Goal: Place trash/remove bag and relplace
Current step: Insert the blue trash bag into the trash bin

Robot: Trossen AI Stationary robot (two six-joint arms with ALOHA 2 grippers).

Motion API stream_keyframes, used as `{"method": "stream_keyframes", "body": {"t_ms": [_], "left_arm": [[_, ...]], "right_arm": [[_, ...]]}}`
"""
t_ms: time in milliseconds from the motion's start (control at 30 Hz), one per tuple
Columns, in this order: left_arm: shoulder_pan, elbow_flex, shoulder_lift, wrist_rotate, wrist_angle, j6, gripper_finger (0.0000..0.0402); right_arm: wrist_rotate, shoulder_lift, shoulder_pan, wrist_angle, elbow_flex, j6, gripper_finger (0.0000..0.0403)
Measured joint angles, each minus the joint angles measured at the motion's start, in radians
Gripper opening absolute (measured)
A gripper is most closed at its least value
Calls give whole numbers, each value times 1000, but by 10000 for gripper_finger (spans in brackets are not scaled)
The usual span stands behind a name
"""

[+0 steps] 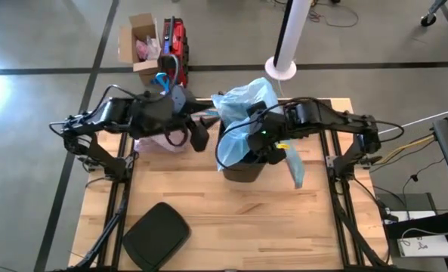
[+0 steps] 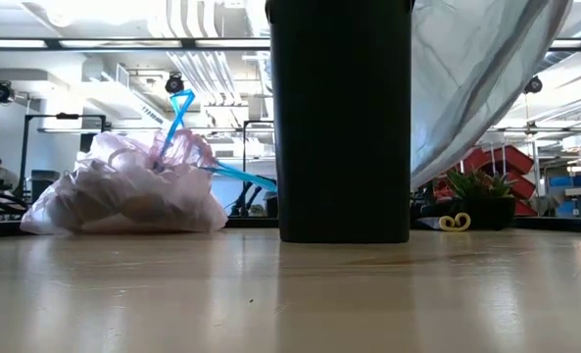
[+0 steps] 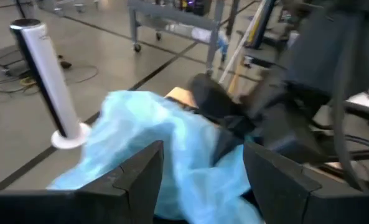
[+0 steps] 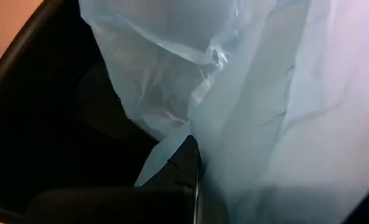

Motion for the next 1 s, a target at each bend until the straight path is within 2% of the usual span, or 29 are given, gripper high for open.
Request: {"method": "stream_keyframes", "body": {"t_ms": [133, 233, 467, 633, 833, 1000], "left_arm": [[48, 2, -20, -4, -42, 0, 211], [101, -5, -22, 14, -59, 0, 212], [320, -112, -21, 284, -32, -19, 196], [446, -286, -19, 455, 139, -3, 187], [459, -494, -19, 521, 261, 9, 181], [434, -597, -19, 585, 360, 9, 182]], "right_arm": [[-54, 8, 0, -16, -1, 11, 1], [-69, 7, 0, -17, -2, 27, 20], [-104, 6, 0, -87, -2, 128, 133], [-188, -20, 0, -85, 11, 238, 215], [-209, -44, 0, -61, 92, 340, 288], [-198, -61, -3, 70, 139, 363, 315]]}}
